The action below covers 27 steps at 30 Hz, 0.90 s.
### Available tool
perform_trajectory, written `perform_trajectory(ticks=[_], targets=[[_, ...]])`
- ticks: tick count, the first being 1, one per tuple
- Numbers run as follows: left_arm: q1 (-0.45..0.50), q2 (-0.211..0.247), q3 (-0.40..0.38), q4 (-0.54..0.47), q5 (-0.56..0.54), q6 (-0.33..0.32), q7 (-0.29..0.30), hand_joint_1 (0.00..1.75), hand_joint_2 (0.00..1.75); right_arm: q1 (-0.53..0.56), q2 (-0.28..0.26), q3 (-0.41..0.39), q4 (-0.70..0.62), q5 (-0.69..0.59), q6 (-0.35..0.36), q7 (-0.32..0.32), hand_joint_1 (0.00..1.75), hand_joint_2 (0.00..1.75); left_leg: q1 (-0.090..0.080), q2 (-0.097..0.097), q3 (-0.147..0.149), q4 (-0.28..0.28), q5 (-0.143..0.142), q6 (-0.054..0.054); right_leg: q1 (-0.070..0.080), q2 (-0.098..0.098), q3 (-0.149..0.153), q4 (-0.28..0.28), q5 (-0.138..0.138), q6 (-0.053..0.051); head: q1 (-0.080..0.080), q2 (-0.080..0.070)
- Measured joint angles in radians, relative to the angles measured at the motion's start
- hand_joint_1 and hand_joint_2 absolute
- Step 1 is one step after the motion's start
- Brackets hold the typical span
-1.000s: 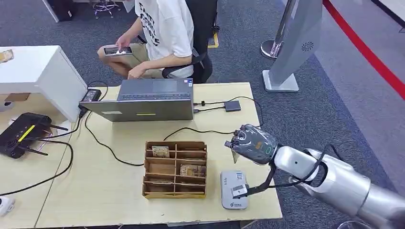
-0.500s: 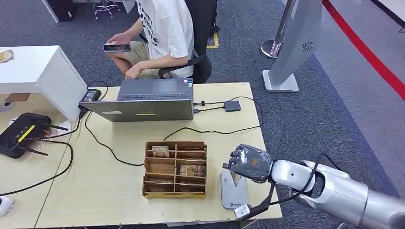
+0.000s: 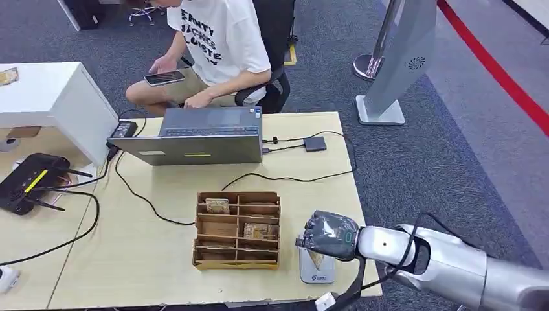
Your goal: Pass the card to the sensor for recognition and then transmit it.
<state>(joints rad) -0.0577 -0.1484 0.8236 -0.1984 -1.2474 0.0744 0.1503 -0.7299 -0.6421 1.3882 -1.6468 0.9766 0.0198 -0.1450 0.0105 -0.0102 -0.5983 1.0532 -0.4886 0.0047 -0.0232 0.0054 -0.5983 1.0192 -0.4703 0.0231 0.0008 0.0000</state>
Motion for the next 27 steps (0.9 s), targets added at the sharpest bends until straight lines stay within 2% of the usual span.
perform_trajectory(ticks=[16, 27], targets=[[0.0, -0.003, 0.001, 0.0, 0.0, -0.008, 0.0, 0.0, 0.0, -0.021, 0.077, 0.055, 0.036, 0.026, -0.01, 0.026, 1.75, 1.75, 0.0, 0.0, 0.0, 0.0, 0.0, 0.0, 0.0, 0.0, 0.0, 0.0, 0.0, 0.0, 0.0, 0.0], [0.0, -0.003, 0.002, 0.0, 0.002, -0.009, 0.0, 0.0, 0.0, -0.082, 0.079, 0.076, 0.043, 0.016, 0.013, 0.026, 1.75, 1.75, 0.0, 0.0, 0.0, 0.0, 0.0, 0.0, 0.0, 0.0, 0.0, 0.0, 0.0, 0.0, 0.0, 0.0]])
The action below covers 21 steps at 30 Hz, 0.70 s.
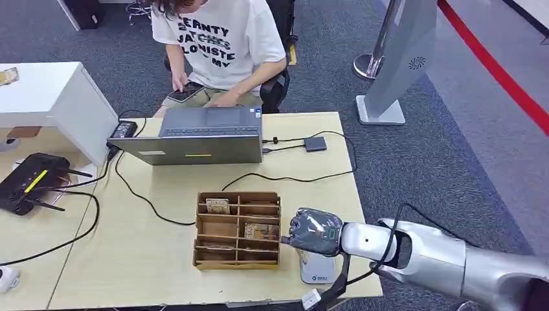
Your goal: Pass the card to the sensor for recognition and then transmit it.
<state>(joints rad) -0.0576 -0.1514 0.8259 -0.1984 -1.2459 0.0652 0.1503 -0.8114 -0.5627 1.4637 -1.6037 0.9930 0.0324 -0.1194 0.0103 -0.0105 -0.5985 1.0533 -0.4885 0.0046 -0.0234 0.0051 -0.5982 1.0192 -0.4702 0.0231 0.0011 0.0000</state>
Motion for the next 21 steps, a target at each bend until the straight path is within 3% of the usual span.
perform_trajectory(ticks=[9, 21], targets=[[0.0, 0.0, 0.001, 0.0, -0.002, -0.003, 0.0, 0.0, 0.0, -0.071, -0.002, 0.003, 0.0, -0.018, 0.033, 0.012, 1.75, 1.75, 0.0, 0.0, 0.0, 0.0, 0.0, 0.0, 0.0, 0.0, 0.0, 0.0, 0.0, 0.0, 0.0, 0.0], [0.0, 0.0, 0.006, 0.0, -0.002, -0.003, -0.002, 0.0, 0.0, -0.077, -0.01, 0.018, 0.0, -0.015, 0.03, 0.012, 1.75, 1.75, 0.0, 0.0, 0.0, 0.0, 0.0, 0.0, 0.0, 0.0, 0.0, 0.0, 0.0, 0.0, 0.0, 0.0]])
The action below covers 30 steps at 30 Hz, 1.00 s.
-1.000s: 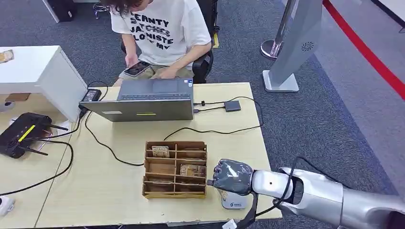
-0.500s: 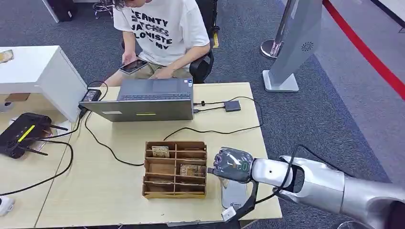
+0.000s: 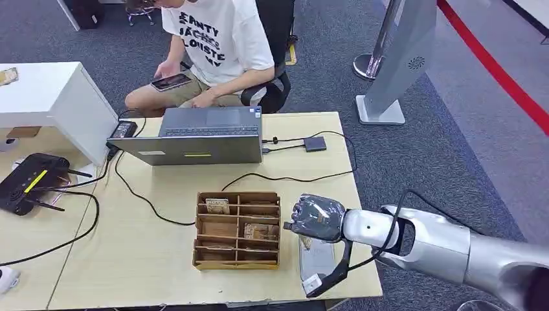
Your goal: Pass the card to the sensor for recognition and then transmit it.
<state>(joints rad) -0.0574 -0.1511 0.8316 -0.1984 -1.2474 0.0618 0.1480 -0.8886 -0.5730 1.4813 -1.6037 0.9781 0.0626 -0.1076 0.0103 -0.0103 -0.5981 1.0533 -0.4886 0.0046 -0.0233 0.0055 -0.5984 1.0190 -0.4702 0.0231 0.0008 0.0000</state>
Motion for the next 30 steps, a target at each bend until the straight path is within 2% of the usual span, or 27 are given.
perform_trajectory(ticks=[7, 30], targets=[[0.0, 0.0, 0.0, 0.0, 0.0, 0.0, 0.0, 0.0, 0.0, 0.0, 0.0, 0.004, 0.001, 0.0, 0.0, 0.0, 1.75, 1.75, 0.0, 0.0, 0.0, 0.0, 0.0, 0.0, 0.0, 0.0, 0.0, 0.0, 0.0, 0.0, 0.0, 0.0], [0.0, 0.0, 0.01, 0.0, -0.003, 0.003, 0.0, 0.0, 0.0, 0.059, 0.012, 0.048, 0.059, -0.018, 0.01, -0.064, 1.75, 1.75, 0.0, 0.0, 0.0, 0.0, 0.0, 0.0, 0.0, 0.0, 0.0, 0.0, 0.0, 0.0, 0.0, 0.0]])
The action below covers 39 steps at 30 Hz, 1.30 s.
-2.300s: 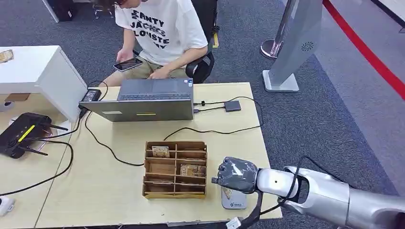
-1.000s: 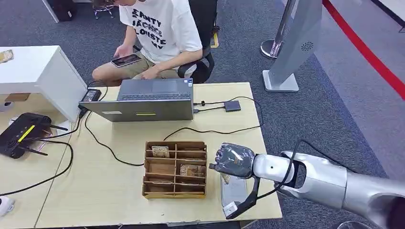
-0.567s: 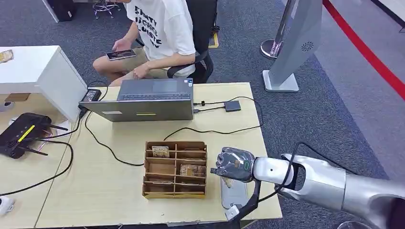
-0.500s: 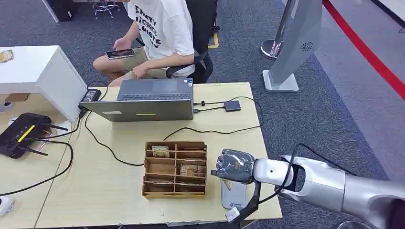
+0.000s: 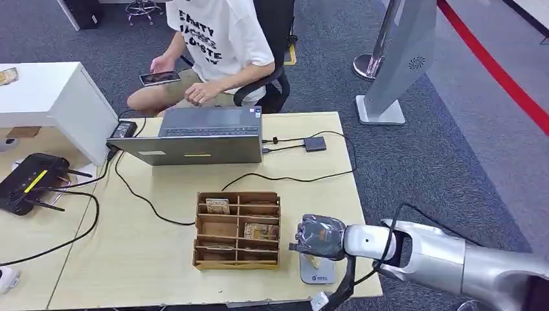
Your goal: Pass the card to the sensor for recognition and then transmit it.
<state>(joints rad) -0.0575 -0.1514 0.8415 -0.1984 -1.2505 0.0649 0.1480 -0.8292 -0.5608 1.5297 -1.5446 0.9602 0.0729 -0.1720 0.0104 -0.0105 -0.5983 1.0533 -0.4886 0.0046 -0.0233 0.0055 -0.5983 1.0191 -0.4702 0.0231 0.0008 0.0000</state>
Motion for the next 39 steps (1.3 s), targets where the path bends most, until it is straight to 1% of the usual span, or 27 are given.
perform_trajectory(ticks=[3, 8, 30, 39], targets=[[0.0, -0.001, 0.001, 0.0, 0.0, 0.0, 0.0, 0.0, 0.0, 0.012, 0.017, 0.002, 0.007, 0.003, 0.002, 0.0, 1.75, 1.75, 0.0, 0.0, 0.0, 0.0, 0.0, 0.0, 0.0, 0.0, 0.0, 0.0, 0.0, 0.0, 0.0, 0.0], [0.0, -0.001, 0.002, 0.0, 0.0, 0.0, 0.0, 0.0, 0.0, 0.017, 0.027, 0.003, 0.015, 0.005, 0.004, 0.0, 1.75, 1.75, 0.0, 0.0, 0.0, 0.0, 0.0, 0.0, 0.0, 0.0, 0.0, 0.0, 0.0, 0.0, 0.0, 0.0], [0.0, -0.001, 0.003, 0.0, -0.008, -0.002, -0.001, 0.0, 0.0, 0.021, 0.031, 0.003, 0.029, -0.005, 0.004, 0.001, 1.75, 1.75, 0.0, 0.0, 0.0, 0.0, 0.0, 0.0, 0.0, 0.0, 0.0, 0.0, 0.0, 0.0, 0.0, 0.0], [0.0, 0.0, 0.003, 0.0, -0.011, -0.004, -0.002, 0.0, 0.0, 0.026, 0.031, 0.003, 0.056, -0.013, -0.018, 0.008, 1.75, 1.75, 0.0, 0.0, 0.0, 0.0, 0.0, 0.0, 0.0, 0.0, 0.0, 0.0, 0.0, 0.0, 0.0, 0.0]])
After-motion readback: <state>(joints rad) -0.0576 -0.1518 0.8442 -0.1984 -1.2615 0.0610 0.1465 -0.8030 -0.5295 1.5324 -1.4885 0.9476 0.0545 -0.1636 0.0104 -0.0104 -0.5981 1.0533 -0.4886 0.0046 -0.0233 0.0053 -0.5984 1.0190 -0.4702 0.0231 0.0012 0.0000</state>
